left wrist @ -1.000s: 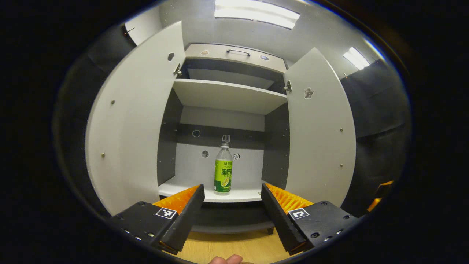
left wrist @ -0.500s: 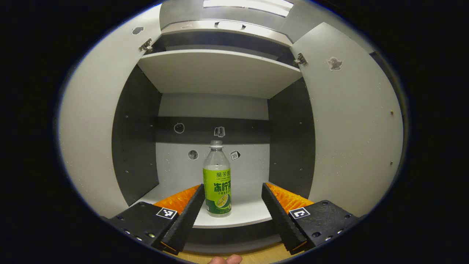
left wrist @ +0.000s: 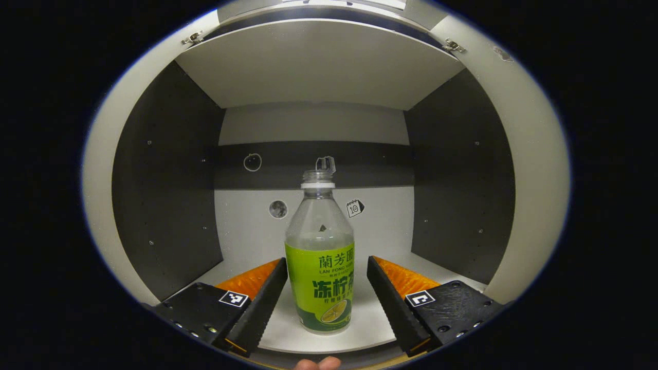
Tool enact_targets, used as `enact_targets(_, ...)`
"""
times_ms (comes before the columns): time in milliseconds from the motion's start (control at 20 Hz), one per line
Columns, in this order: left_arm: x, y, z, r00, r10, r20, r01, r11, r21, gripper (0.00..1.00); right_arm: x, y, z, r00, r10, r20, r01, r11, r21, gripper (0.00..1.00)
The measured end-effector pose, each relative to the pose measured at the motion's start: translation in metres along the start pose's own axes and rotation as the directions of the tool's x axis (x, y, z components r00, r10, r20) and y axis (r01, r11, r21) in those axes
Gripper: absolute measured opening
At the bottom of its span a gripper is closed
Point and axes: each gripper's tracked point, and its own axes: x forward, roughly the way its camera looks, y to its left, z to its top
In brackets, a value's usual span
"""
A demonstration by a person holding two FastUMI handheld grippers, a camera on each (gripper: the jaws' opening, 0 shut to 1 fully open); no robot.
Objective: Grasp the bottle in the cabinet with the left hand and place it on the coaster, then close the right door with the right hand and the left door with the left hand.
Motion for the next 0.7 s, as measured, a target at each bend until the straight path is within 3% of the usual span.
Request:
enact_targets(200,0.009,0.005,-0.009,0.999,0.010,-0.030,-0.011,1.000,-0.010,0.94,0.003,-0.001,-0.002,1.000,-0.005,-0.005,0.005,1.000,-0.001,0.84)
enact_targets(250,0.007,0.007,-0.007,0.999,0.018,-0.029,-0.018,1.000,-0.010,0.78,0.005,-0.001,-0.003,1.000,-0.001,-0.007,0.001,1.000,-0.002,0.84)
enact_targets(300,0.005,0.005,-0.005,1.000,0.008,-0.025,-0.009,1.000,-0.013,0.74,0.006,0.000,-0.003,1.000,0.004,-0.008,-0.005,1.000,-0.002,0.84)
enact_targets(450,-0.012,0.011,0.006,1.000,0.008,-0.007,-0.008,1.000,-0.009,0.72,0.009,0.007,-0.003,0.999,0.034,-0.011,-0.034,0.999,-0.001,0.84)
enact_targets(700,-0.078,0.011,0.031,0.998,-0.040,0.054,0.040,0.999,-0.009,0.72,0.009,0.026,0.005,0.993,0.120,0.016,-0.120,0.992,0.032,0.84)
